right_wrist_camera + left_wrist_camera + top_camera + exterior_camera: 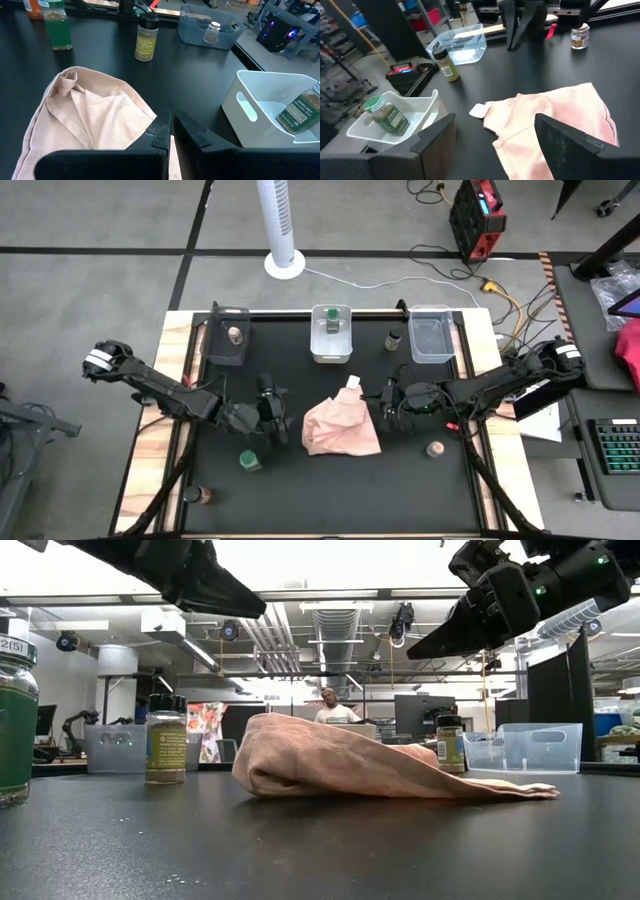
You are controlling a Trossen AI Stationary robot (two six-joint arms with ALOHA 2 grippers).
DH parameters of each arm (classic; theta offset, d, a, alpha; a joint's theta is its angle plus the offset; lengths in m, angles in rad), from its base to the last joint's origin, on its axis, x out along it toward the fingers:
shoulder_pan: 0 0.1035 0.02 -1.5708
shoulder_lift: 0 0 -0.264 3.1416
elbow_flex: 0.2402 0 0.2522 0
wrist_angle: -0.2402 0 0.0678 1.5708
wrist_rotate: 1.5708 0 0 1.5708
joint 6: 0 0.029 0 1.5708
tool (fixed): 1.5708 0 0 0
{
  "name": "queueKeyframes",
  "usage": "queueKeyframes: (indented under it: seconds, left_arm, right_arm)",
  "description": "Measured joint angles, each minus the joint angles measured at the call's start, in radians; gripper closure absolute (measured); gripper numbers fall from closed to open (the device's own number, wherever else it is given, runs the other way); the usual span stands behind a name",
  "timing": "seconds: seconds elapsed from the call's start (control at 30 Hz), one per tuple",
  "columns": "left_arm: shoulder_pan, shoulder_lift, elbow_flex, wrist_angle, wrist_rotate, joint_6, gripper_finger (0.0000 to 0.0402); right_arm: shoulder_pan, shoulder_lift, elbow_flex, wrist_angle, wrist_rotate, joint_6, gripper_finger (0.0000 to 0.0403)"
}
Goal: Sort spices by type
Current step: Put the left black spice bottle into the transparent bin
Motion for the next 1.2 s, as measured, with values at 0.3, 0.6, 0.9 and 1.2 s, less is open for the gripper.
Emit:
queueKeyframes:
  seconds: [0.3, 0.6, 0.9, 1.2]
  left_arm:
    - [0.038, 0.0, -0.082, 0.207, 0.116, 0.105, 0.0148]
    - [0.122, -0.001, -0.111, 0.21, 0.188, 0.11, 0.0149]
    - [0.179, -0.002, -0.134, 0.243, 0.239, 0.126, 0.0172]
    - [0.223, -0.116, -0.135, 0.182, 0.239, 0.268, 0.0178]
  right_arm:
    - [0.0, 0.0, -0.002, 0.0, 0.0, -0.034, 0.039]
    - [0.0, 0.0, -0.005, 0.0, 0.0, -0.052, 0.039]
    - [-0.001, 0.0, -0.023, 0.001, 0.002, -0.055, 0.039]
    - [-0.052, 0.0, -0.026, 0.04, 0.003, -0.057, 0.039]
